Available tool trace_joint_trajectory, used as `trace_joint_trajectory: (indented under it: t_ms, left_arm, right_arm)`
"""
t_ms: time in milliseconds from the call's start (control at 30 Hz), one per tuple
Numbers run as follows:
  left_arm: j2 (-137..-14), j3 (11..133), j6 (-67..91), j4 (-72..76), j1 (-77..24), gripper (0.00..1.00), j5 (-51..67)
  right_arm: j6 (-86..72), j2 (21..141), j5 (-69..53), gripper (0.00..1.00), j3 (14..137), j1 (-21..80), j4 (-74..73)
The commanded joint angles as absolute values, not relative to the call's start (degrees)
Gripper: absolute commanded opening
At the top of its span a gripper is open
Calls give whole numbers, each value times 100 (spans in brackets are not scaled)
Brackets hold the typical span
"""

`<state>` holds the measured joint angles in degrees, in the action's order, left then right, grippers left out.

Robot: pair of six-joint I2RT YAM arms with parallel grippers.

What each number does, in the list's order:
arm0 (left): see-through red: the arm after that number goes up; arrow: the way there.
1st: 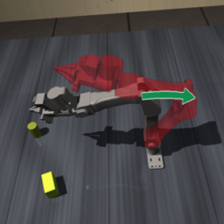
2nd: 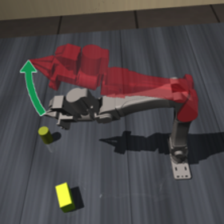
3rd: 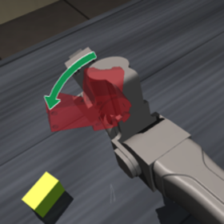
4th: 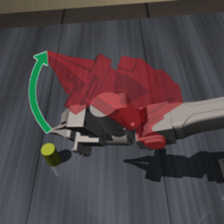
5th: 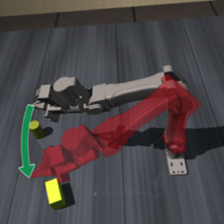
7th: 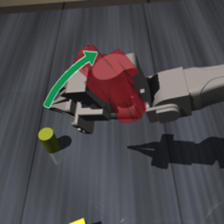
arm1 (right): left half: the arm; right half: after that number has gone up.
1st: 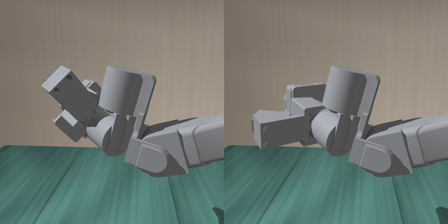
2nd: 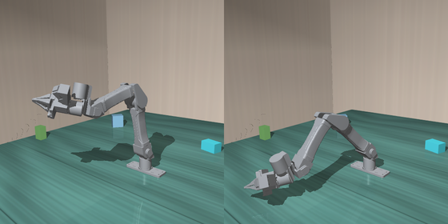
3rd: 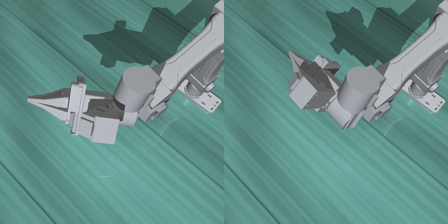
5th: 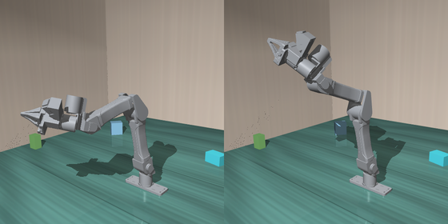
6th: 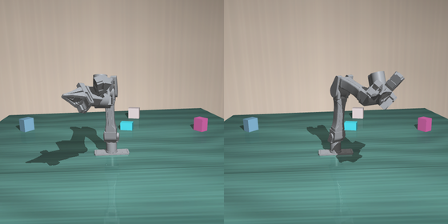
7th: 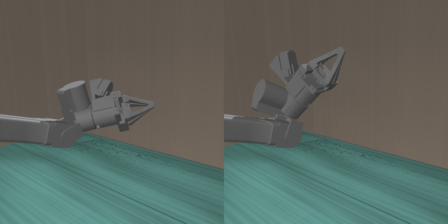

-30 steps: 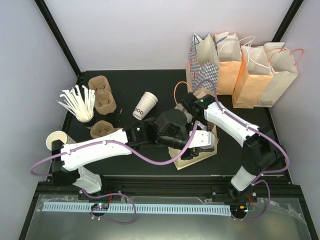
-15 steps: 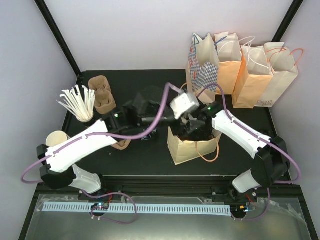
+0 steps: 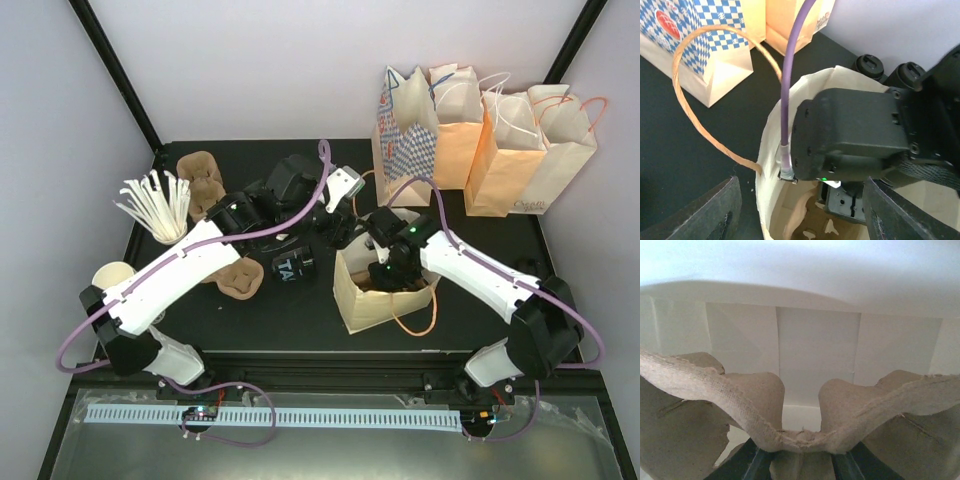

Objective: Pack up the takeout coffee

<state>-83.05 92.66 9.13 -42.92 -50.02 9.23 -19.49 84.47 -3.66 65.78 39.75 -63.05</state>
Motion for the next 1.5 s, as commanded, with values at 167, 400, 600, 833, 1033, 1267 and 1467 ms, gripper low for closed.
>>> trace_joint_trajectory:
  t_ms: [167,400,600,833,1033,1267,1467]
  left_arm:
    - [-8698,9321,1370,-4740,-4590,68,1125]
    - [-8442,9168,1673,-4299,-4196,69,1369]
    - [-8510,8743,2042,-3826,-3969,74,1938]
    - [-9386,9015,2418,-3740,-3887,69,3164]
    - [-9668,9031,2907,-2967,-3873,56,3803]
    - [-9743,9168,2866,-2760,-3869,32,3920]
    - [-9703,9186,2736,-2757,-3869,14,4079]
  right_arm:
    - [-2139,8189,-185,29,6302,4145,-6115]
    - [-2229,8131,-290,29,5986,4187,-5913]
    - [-2298,8183,-340,29,5637,4218,-5606]
    - [-2320,8221,-297,30,5403,4245,-5392]
    - [-2417,8315,-290,30,5157,4303,-5205]
    - [-2603,8586,-322,30,4745,4410,-4835]
    - [-2688,8837,-402,32,4510,4419,-4472]
